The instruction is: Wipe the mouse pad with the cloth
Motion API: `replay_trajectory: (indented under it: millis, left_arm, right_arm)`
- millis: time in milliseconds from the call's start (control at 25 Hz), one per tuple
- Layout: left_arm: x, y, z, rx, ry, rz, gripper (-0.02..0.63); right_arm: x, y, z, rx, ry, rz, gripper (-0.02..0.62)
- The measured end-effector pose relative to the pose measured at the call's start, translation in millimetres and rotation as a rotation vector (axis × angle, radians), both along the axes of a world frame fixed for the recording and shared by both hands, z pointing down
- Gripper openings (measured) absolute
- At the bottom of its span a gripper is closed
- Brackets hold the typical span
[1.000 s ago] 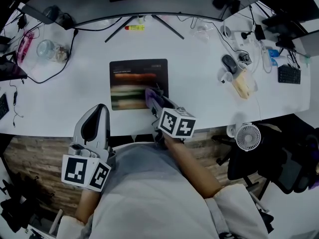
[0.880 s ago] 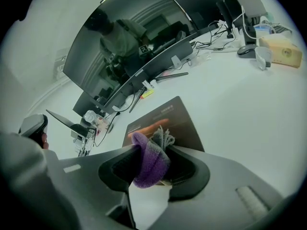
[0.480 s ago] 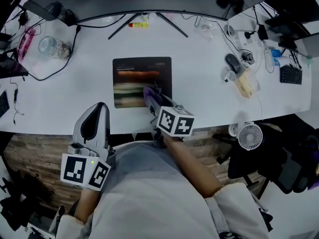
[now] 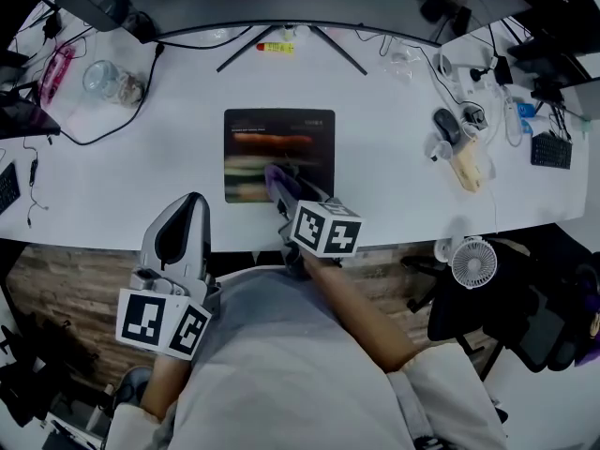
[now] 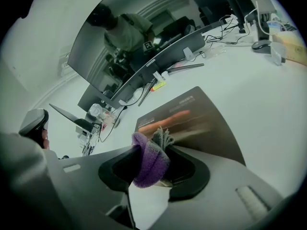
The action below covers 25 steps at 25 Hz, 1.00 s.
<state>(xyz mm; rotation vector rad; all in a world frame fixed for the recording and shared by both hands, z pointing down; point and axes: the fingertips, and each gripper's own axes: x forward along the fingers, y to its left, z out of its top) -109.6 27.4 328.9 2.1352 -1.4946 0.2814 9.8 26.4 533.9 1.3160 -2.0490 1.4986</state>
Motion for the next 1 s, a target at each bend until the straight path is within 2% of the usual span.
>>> replay_trajectory:
  millis: [1000]
  left_arm:
    - [-42, -4, -1, -0.011, 0.011, -0.052, 0.0]
  right_arm:
    - [-68, -7, -1, -0.02, -0.029, -0.107, 0.159]
